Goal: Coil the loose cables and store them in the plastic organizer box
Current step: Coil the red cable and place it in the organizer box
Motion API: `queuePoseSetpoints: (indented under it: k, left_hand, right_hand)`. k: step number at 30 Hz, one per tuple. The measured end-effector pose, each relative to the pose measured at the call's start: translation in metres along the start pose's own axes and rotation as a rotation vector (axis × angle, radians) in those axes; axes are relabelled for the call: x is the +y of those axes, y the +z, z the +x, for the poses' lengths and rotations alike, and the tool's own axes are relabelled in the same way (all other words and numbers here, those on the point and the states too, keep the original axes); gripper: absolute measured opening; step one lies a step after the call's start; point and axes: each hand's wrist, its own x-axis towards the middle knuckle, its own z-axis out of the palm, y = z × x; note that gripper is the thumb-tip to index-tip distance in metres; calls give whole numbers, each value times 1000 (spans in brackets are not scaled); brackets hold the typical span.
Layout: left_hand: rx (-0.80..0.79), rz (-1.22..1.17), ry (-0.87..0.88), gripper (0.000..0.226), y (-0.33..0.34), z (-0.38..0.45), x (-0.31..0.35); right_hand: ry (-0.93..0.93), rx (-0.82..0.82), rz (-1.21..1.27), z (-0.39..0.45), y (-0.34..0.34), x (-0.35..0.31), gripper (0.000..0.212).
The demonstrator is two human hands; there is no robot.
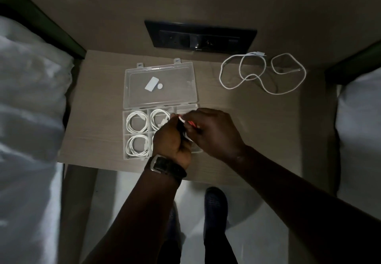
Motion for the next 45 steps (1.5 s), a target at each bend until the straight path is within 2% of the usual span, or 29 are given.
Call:
queuePoseSetpoints:
  k: [4, 6, 10, 12, 15, 19, 24, 27, 30, 32, 37, 41, 45]
  left_hand:
    - [58, -74, 49, 17, -14, 1, 4]
    - [91, -14, 97, 21, -17, 4, -5]
    - [149, 143, 388, 12, -18, 7, -36]
    - [198, 351, 560, 20, -25, 13, -49]
    - [175, 599, 770, 26, -41, 20, -54]
    - [223, 827, 939, 23, -67, 33, -44]
    - [131, 1074, 909, 43, -81, 41, -38]
    - [128, 1096, 931, 41, -83, 40, -36]
    - [88, 1039, 1013, 28, -85, 40, -35]
    - [83, 1068, 1019, 30, -84, 40, -35]
    - [166, 1178, 872, 48, -84, 40, -34]
    - [172, 1241, 832, 39, -84, 42, -23]
    - [158, 1204, 800, 33, -83, 38, -17]
  right_hand:
    - [194, 89, 238, -1, 19, 3, 21]
    - [317, 137, 368, -6, 29, 5, 25]
    - [530, 163, 549, -17, 55, 8, 24]
    - [638, 189, 551, -20, 62, 15, 22]
    - [631, 187, 436, -24, 63, 28, 17]
    - [533, 160, 330, -25, 59, 32, 11]
    - [381, 106, 161, -27, 53, 32, 12]
    - [346, 81, 115, -33, 51, 30, 15]
    - [371, 60, 119, -36, 52, 27, 14]
    - [374, 43, 103, -36, 54, 25, 16]
    - [373, 67, 76, -35, 56, 22, 19]
    - [387, 80, 53, -34, 57, 20, 20]
    - [386, 78, 37, -32, 56, 17, 16]
